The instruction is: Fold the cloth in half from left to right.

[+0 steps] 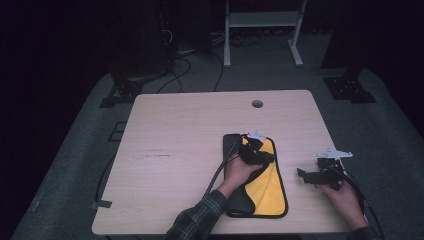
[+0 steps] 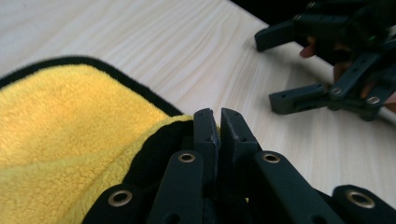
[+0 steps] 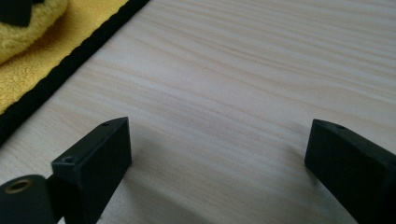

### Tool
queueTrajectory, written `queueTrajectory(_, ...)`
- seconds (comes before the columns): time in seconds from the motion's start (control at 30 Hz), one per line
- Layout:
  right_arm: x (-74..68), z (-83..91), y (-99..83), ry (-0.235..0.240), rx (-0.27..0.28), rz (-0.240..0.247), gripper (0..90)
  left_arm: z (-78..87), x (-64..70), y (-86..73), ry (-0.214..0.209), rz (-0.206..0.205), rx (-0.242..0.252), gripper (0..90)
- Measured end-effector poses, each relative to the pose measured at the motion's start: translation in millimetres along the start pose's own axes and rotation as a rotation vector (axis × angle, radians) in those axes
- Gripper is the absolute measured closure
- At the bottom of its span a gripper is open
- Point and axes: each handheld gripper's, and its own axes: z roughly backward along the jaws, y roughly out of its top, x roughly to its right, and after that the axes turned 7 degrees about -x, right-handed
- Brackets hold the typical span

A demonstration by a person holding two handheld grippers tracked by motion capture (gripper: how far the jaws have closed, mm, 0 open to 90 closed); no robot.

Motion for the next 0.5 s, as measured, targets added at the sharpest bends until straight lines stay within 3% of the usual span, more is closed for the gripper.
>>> queueTrajectory(0.13, -0.1, 0.2, -0.3, 0.003, -0.001, 0.003, 6.3, -5.6, 1.9, 0.3, 0.020, -0.006, -0.026, 83.5)
queueTrajectory(0.23, -0.1, 0.3, -0.3, 0.004, -0.001, 0.004, 6.3, -3.5, 4.3, 1.3, 0.018, -0.011, -0.014, 78.1)
queueTrajectory(0.5, -0.1, 0.5, -0.6, 0.006, -0.002, 0.007, 6.3, 35.2, 9.4, 0.1, 0.055, -0.057, 0.005, 64.4)
